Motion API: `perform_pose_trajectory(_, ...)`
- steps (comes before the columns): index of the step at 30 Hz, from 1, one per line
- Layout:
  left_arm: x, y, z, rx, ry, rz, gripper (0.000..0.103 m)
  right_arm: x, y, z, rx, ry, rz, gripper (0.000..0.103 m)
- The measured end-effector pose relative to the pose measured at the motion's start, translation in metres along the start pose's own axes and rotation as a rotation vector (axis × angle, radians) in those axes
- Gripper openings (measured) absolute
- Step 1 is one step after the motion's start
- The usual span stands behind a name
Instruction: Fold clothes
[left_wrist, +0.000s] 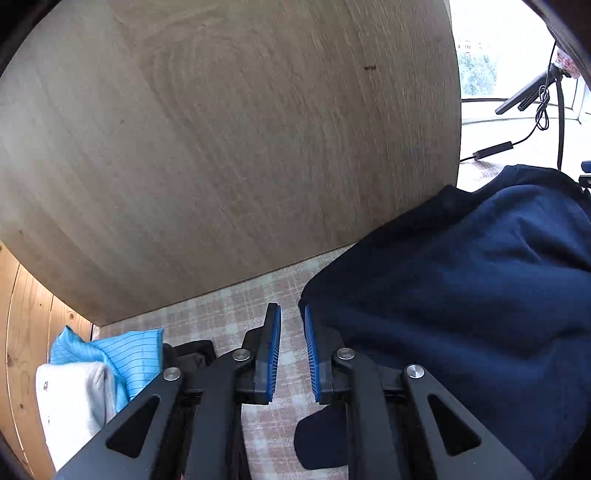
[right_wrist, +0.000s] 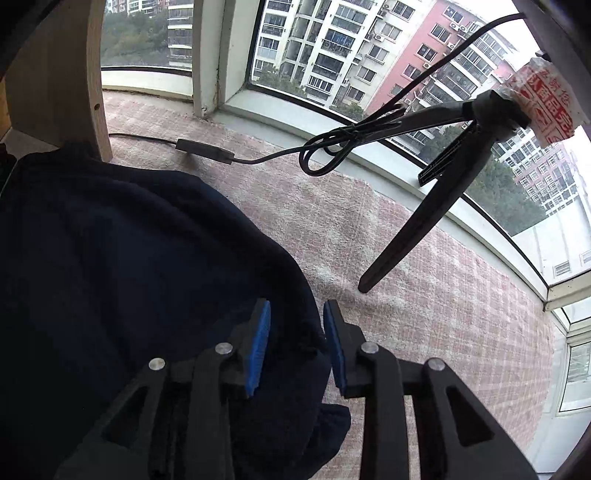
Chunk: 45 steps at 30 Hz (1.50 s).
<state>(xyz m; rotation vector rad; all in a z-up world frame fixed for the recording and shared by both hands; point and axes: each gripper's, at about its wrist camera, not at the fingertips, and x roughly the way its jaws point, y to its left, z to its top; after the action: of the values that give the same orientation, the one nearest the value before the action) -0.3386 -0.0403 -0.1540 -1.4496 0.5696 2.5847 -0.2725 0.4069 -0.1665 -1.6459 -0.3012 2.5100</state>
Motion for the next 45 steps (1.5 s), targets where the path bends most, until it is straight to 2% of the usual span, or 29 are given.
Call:
perform_pose_trajectory(4,-0.052,0.024,-0.018,-0.078,-0.078,-0.087,0.015,-0.059,-0.016,-0.008,0.061,-0.165,0.114,0.035)
perform_pose_trajectory(6,-0.087,0.029,-0.038,-0.09,-0.118,-0.115,0.015,-0.099,-0.023,-0.017,0.091,-0.262,0.175,0.035)
perform_pose_trajectory(8,-0.118,0.028,-0.055,-0.082,-0.152,-0.121,0.016,-0.125,-0.027,-0.035,0.103,-0.286,0.191,0.035)
perform_pose_trajectory(10,-0.147,0.031,-0.076,-0.099,-0.176,-0.123,0.022,-0.151,-0.03,-0.053,0.114,-0.306,0.204,0.035)
perform_pose_trajectory(13,-0.172,0.025,-0.109,-0.135,-0.174,-0.194,0.024,-0.131,-0.024,-0.089,0.084,-0.191,0.154,0.035)
perform_pose_trajectory(15,-0.178,0.004,-0.131,-0.097,-0.137,-0.219,0.024,-0.1,-0.02,-0.113,0.066,-0.109,0.118,0.035)
perform_pose_trajectory(16,-0.176,-0.011,-0.14,-0.057,-0.109,-0.222,0.024,-0.081,-0.02,-0.122,0.058,-0.075,0.087,0.035)
perform_pose_trajectory(19,-0.162,-0.057,-0.164,0.057,-0.027,-0.231,0.025,-0.03,-0.022,-0.141,0.075,-0.008,0.093,0.035)
perform_pose_trajectory(21,-0.142,-0.081,-0.172,0.093,0.015,-0.252,0.027,-0.008,-0.03,-0.147,0.137,0.008,0.107,0.035)
perform_pose_trajectory(24,-0.111,-0.118,-0.184,0.147,0.077,-0.285,0.026,0.009,-0.039,-0.15,0.221,-0.007,0.175,0.035)
perform_pose_trajectory(27,-0.086,-0.142,-0.19,0.181,0.122,-0.294,0.026,0.013,-0.039,-0.149,0.211,-0.01,0.19,0.034)
perform_pose_trajectory(30,-0.071,-0.152,-0.192,0.19,0.147,-0.305,0.026,0.008,-0.041,-0.148,0.231,0.004,0.292,0.008)
perform_pose_trajectory(34,-0.064,-0.152,-0.194,0.17,0.155,-0.338,0.024,-0.027,-0.051,-0.142,0.245,-0.091,0.28,0.005)
perform_pose_trajectory(36,-0.064,-0.151,-0.194,0.163,0.156,-0.351,0.025,-0.054,-0.066,-0.138,0.287,-0.172,0.243,0.005)
perform_pose_trajectory(37,-0.064,-0.151,-0.195,0.164,0.154,-0.355,0.025,-0.066,-0.079,-0.135,0.325,-0.221,0.185,0.004)
perform_pose_trajectory(39,-0.065,-0.151,-0.196,0.164,0.152,-0.361,0.025,-0.077,-0.109,-0.127,0.433,-0.263,0.004,0.005)
perform_pose_trajectory(40,-0.066,-0.15,-0.196,0.161,0.154,-0.364,0.025,-0.07,-0.123,-0.12,0.485,-0.242,-0.084,0.009)
perform_pose_trajectory(42,-0.068,-0.148,-0.196,0.154,0.158,-0.37,0.025,-0.051,-0.142,-0.114,0.551,-0.13,-0.121,0.009)
perform_pose_trajectory(44,-0.069,-0.147,-0.196,0.148,0.162,-0.376,0.025,-0.049,-0.144,-0.117,0.575,-0.102,-0.073,0.009)
perform_pose_trajectory(45,-0.07,-0.146,-0.196,0.145,0.163,-0.379,0.025,-0.058,-0.14,-0.121,0.565,-0.116,-0.035,0.01)
